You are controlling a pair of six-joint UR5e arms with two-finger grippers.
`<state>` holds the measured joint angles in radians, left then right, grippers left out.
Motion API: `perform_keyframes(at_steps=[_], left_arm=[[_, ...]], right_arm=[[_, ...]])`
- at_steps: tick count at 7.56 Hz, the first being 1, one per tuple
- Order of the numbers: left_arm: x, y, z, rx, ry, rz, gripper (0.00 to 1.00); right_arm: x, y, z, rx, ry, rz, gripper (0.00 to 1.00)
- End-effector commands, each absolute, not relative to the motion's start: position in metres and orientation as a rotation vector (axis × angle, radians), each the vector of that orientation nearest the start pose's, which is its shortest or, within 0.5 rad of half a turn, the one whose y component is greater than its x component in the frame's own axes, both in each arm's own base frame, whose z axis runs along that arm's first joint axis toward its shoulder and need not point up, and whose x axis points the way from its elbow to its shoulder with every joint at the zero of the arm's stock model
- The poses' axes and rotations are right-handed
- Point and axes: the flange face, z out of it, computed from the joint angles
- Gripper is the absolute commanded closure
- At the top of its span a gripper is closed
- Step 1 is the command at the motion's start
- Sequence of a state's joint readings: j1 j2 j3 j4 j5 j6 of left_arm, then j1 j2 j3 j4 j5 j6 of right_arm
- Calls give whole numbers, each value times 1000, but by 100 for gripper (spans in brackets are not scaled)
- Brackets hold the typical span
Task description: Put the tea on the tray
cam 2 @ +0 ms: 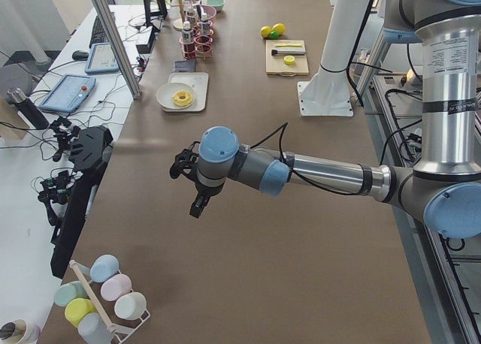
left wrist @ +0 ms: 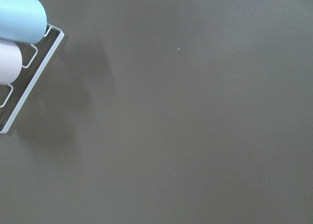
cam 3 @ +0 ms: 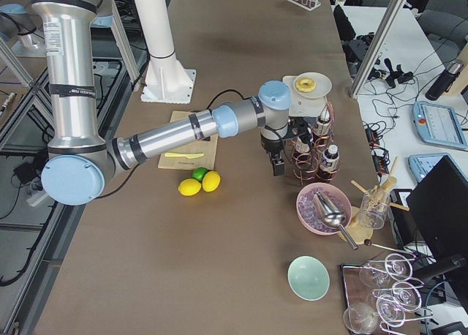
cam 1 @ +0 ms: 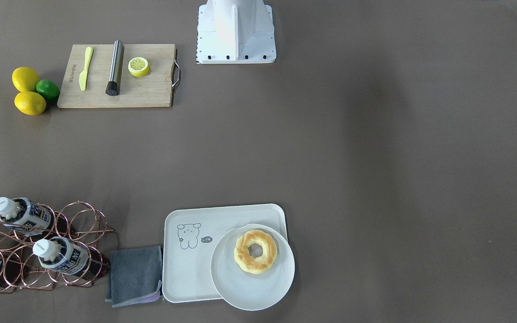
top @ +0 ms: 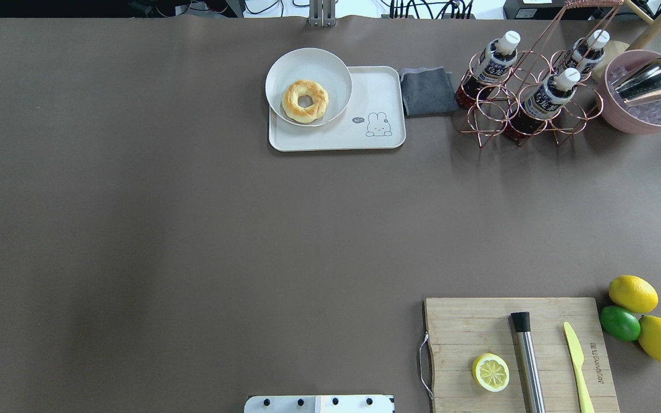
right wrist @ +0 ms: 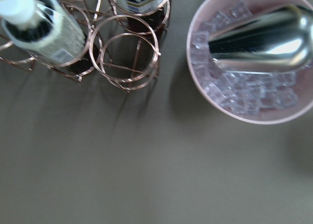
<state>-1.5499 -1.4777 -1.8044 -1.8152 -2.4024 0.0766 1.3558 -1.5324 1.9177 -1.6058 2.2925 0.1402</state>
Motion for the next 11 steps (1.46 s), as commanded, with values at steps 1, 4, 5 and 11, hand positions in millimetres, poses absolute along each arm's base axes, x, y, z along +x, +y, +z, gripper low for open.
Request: perform_keyframes(at_steps=[1, 4, 5, 11], left_arm=[[-36, -474, 541, 388, 835, 211, 1], [-30, -475, 539, 411, 840, 222, 1], [-31, -473, 539, 413, 840, 223, 1], [-31, -471, 541, 422, 838, 228, 1]], right_arm=[[-143, -538, 395, 187, -796, -130, 0], [-176, -560, 371, 246, -714, -108, 2], [-176, -563, 372, 252, -705, -90, 5], [-190, -594, 393, 387, -811, 42, 21]])
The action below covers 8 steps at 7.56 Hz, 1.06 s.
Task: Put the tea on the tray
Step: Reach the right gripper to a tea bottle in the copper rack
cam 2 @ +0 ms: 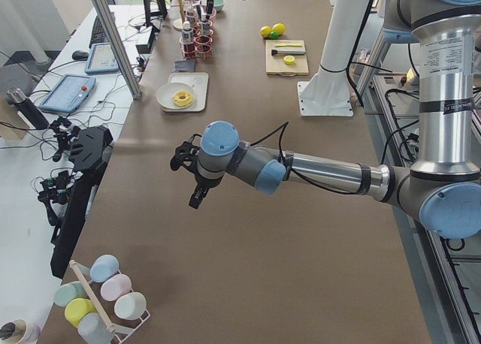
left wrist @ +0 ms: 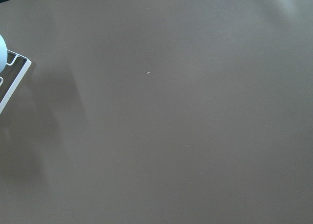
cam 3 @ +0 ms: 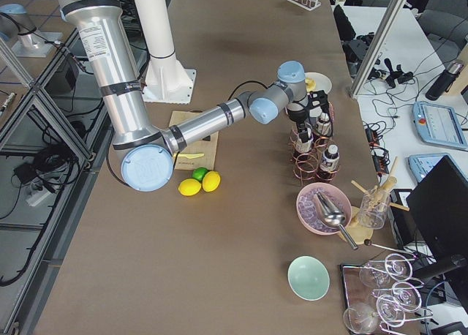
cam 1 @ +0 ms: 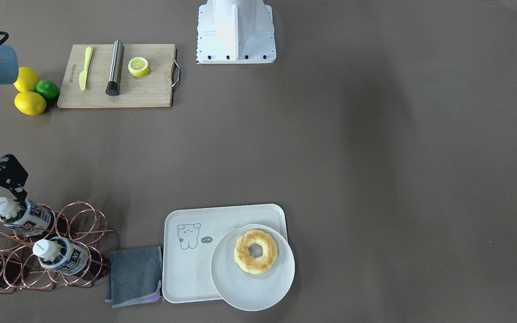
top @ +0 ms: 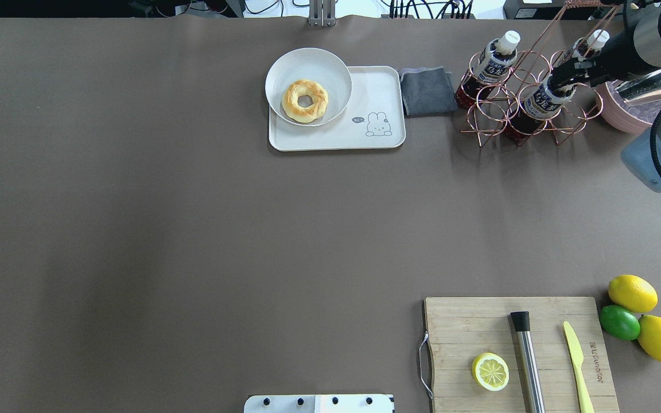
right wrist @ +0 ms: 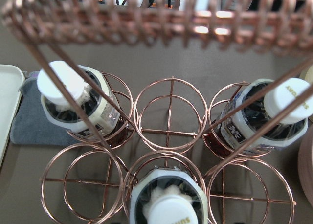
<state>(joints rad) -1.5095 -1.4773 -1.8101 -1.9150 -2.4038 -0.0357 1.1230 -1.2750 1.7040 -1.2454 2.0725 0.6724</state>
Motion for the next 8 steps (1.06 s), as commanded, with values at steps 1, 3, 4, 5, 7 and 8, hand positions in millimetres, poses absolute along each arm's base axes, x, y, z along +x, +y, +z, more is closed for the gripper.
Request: perform_keyframes(at_steps=[1, 3, 4, 5, 7, 8], left_arm=[[-30, -471, 541, 422, 838, 231, 1], [-30, -471, 542, 421, 838, 231, 1], [-30, -471, 542, 421, 838, 231, 1], [-30, -471, 542, 421, 837, 232, 1], [-30, -471, 542, 422, 837, 234, 1], [-30, -470, 542, 421, 837, 234, 1]], right_arm=[[-191, -594, 390, 392, -814, 38, 23], [-190, -594, 395, 393, -802, 36, 30], [-188, -593, 399, 391, -795, 39, 30], [-188, -593, 398, 396, -793, 42, 32], [-189, -595, 392, 403, -798, 43, 38], [-190, -595, 391, 402, -800, 42, 43]])
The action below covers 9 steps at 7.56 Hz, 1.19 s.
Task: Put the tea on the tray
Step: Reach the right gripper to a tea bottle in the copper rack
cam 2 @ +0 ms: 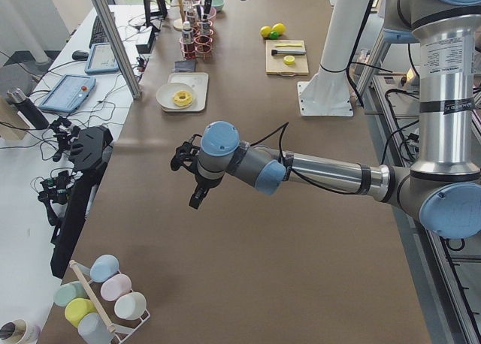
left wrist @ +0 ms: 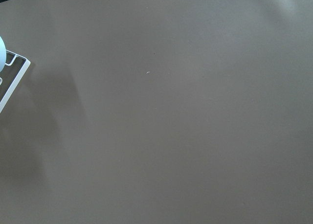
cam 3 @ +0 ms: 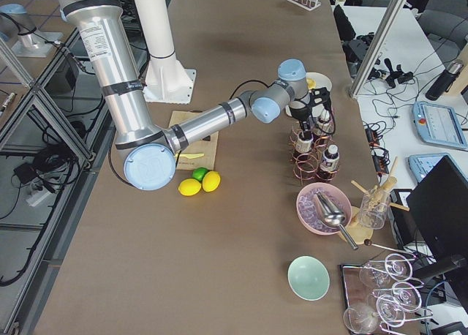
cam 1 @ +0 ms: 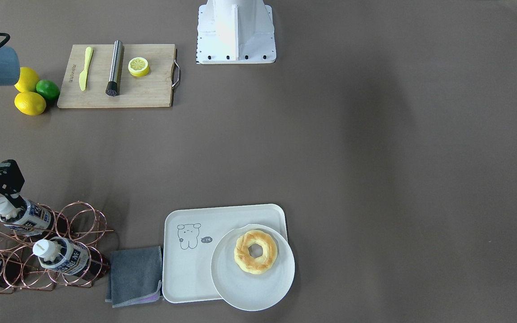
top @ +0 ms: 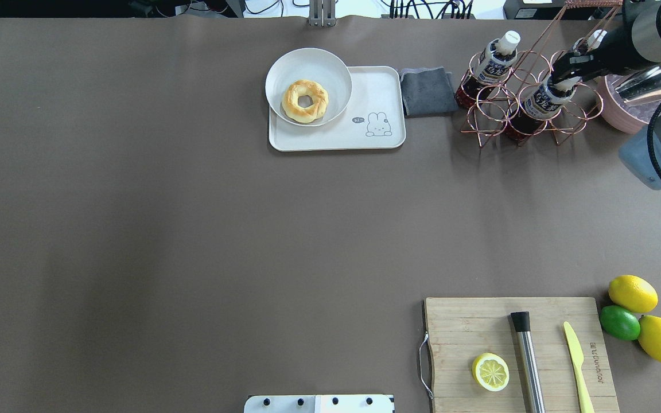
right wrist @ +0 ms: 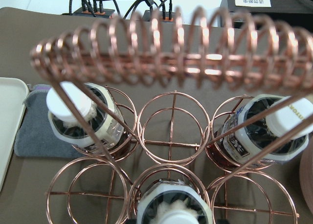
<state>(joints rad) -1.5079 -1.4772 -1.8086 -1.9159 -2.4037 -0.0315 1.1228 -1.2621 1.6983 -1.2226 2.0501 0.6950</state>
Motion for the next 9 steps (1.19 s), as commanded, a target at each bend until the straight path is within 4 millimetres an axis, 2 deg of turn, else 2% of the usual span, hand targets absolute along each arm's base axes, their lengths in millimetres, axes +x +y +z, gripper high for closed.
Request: perform_keyframes(at_steps=[1, 4, 5, 6, 8, 9], left_arm=[[-30, -470, 543, 420, 837, 234, 1], [-30, -470, 543, 426, 837, 234, 1], [-30, -470, 543, 426, 837, 234, 1], [-30, -470, 543, 427, 837, 235, 1], [-30, -470, 544, 426, 837, 235, 1], [-30, -470, 543, 428, 837, 236, 1]], right_arm=[[-190, -595, 391, 405, -798, 37, 43], [-190, -595, 391, 405, -799, 35, 45], [-190, -595, 391, 403, -800, 40, 64], [-189, -595, 389, 406, -802, 43, 98], [-181, -597, 388, 416, -799, 41, 100], [-169, -601, 380, 427, -805, 55, 100]])
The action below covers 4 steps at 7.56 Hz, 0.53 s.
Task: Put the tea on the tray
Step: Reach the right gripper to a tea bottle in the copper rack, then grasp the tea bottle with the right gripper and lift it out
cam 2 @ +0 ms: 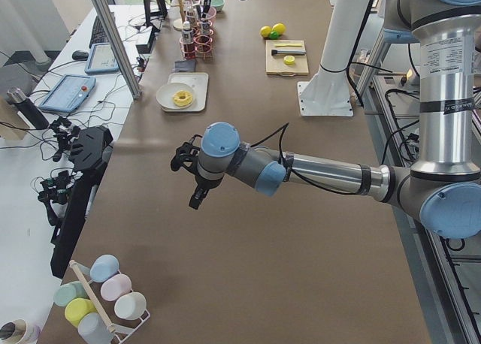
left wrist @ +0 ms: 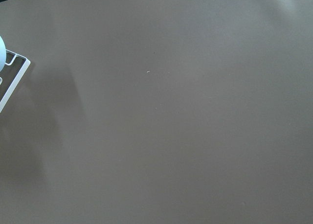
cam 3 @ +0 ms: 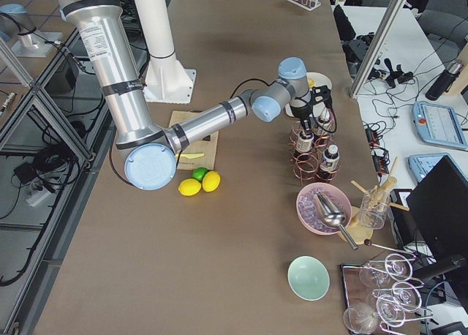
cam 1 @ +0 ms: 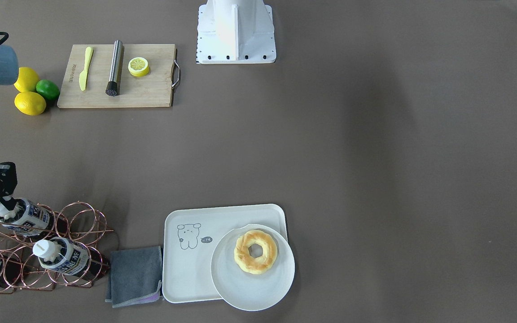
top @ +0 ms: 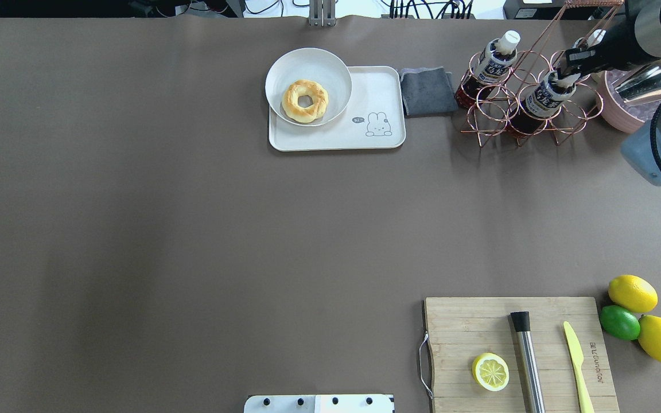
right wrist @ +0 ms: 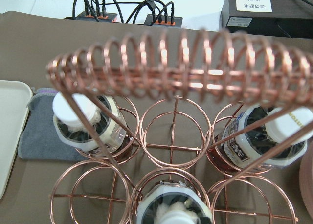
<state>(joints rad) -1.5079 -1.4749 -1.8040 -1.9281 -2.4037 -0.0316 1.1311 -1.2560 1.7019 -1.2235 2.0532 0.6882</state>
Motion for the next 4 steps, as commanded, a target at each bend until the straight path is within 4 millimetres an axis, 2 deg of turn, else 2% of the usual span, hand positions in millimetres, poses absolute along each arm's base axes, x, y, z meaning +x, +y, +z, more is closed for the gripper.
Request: perform_keyframes(at_steps=[1, 3, 4], left_arm=[[-30, -470, 544, 426, 837, 234, 1], [-29, -470, 544, 425, 838, 235, 1], [-29, -470, 544, 425, 838, 235, 1]], right_arm=[[-160, -605, 369, 440, -815, 63, 100], [-136, -611, 352, 430, -863, 74, 100], [-124, -607, 339, 423, -866, 81, 100]])
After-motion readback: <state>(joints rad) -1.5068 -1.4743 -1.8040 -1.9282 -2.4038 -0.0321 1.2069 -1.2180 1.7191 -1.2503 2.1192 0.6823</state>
